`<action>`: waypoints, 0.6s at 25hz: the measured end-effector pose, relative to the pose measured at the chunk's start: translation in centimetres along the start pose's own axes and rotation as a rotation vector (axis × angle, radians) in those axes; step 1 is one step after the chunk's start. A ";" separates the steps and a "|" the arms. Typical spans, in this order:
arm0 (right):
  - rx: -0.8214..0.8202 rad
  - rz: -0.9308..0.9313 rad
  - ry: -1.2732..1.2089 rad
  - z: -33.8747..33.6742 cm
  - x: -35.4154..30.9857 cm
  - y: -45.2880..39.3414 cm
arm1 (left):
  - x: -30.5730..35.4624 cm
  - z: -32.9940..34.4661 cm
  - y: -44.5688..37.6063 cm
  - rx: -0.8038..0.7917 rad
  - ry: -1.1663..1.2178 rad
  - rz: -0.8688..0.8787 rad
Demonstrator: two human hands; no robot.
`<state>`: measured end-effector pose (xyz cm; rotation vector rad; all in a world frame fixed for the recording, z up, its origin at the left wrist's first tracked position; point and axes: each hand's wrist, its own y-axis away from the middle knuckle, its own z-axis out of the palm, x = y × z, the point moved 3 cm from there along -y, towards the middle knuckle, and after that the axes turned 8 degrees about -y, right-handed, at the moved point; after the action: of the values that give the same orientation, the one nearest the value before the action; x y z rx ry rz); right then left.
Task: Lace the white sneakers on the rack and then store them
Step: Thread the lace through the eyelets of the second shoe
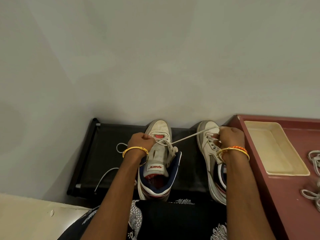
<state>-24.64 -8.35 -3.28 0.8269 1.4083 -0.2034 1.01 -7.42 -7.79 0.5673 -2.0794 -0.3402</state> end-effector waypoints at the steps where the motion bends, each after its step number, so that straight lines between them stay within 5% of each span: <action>1: 0.082 -0.053 -0.034 -0.8 -0.4 -0.1 | -0.2 -0.1 0.3 0.002 0.025 -0.009; 3: 0.205 -0.224 0.054 -1.3 -0.9 0.4 | -0.5 -0.2 0.6 0.002 0.039 -0.012; 5: 0.159 -0.502 0.456 0.1 -0.6 1.8 | -0.6 -0.3 0.8 0.005 -0.045 0.017; 7: -0.214 -0.689 0.909 3.3 1.1 3.0 | -0.5 -0.2 1.4 0.038 -0.171 0.077; 10: -0.695 -0.574 1.104 6.5 4.0 4.5 | -0.6 -0.1 2.4 0.105 -0.229 0.117; 15: -0.530 -0.601 1.031 5.6 3.5 4.9 | -0.6 -0.1 3.4 0.124 -0.148 0.089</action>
<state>-16.68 -7.15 -4.94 -0.0185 2.5154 0.1836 0.49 -4.24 -6.67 0.5348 -2.2730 -0.2081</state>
